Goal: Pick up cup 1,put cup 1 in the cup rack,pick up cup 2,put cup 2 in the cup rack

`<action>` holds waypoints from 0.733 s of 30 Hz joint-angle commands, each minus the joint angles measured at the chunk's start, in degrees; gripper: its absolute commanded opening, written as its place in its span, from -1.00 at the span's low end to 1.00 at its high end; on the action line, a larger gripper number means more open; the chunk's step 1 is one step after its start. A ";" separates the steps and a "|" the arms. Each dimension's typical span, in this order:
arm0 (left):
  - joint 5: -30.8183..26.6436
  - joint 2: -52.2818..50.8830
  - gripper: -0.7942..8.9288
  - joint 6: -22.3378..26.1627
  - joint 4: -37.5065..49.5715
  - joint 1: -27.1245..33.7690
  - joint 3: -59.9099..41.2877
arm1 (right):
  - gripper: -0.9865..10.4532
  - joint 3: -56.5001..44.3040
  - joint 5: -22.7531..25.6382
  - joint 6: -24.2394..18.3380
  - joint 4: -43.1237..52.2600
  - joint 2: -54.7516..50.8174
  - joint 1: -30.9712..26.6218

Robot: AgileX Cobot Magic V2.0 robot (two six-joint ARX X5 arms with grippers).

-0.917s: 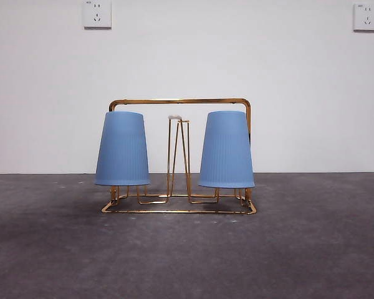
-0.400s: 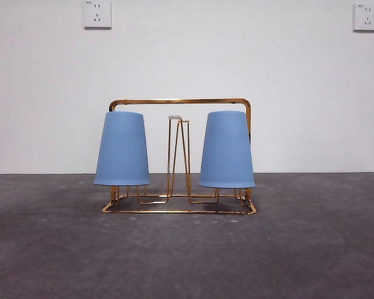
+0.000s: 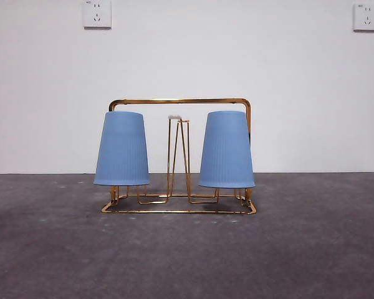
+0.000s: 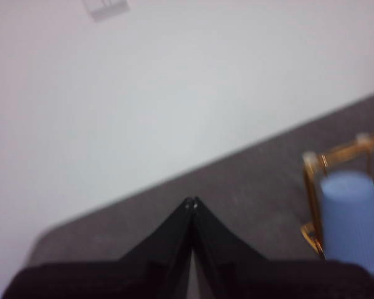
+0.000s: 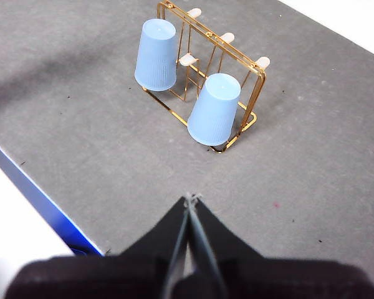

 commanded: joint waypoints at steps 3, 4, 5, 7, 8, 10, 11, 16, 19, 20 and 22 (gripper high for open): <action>-0.07 -7.34 -0.84 -4.50 6.03 0.35 -14.56 | -0.82 -0.20 0.00 0.66 -1.25 -0.04 0.00; -0.24 -8.46 -0.84 -5.27 6.64 0.37 -16.63 | -0.82 -0.20 0.00 0.66 -1.22 -0.04 0.00; -0.42 -9.77 -0.84 -5.86 6.73 0.37 -18.78 | -0.82 -0.20 0.00 0.63 -1.22 -0.04 0.00; -0.57 -12.17 -0.84 -6.08 6.67 0.37 -22.21 | -0.82 -0.20 0.00 0.63 -1.22 -0.04 0.00; -0.90 -13.40 -0.84 -6.34 6.67 0.37 -23.85 | -0.82 -0.20 0.00 0.63 -1.25 -0.04 0.00; -2.29 -15.56 -0.84 -7.67 6.56 0.37 -26.45 | -0.82 -0.20 0.00 0.63 -1.22 -0.04 0.00; -3.10 -16.66 -0.84 -8.37 6.19 0.37 -27.63 | -0.82 -0.20 0.00 0.63 -1.22 -0.04 0.00; -4.74 -20.90 -0.84 -10.93 5.25 0.37 -31.76 | -0.82 -0.20 0.00 0.66 -1.22 -0.04 0.00; -4.72 -21.20 -0.84 -13.03 3.89 0.37 -33.35 | -0.82 -0.20 0.00 0.63 -1.22 -0.02 0.00; -4.72 -21.05 -0.84 -13.70 3.67 0.37 -33.40 | -0.82 -0.20 0.00 0.66 -1.22 -0.02 0.00; -4.72 -21.20 -0.84 -14.29 3.78 0.39 -33.40 | -0.82 -0.20 0.00 0.63 -1.22 -0.04 0.00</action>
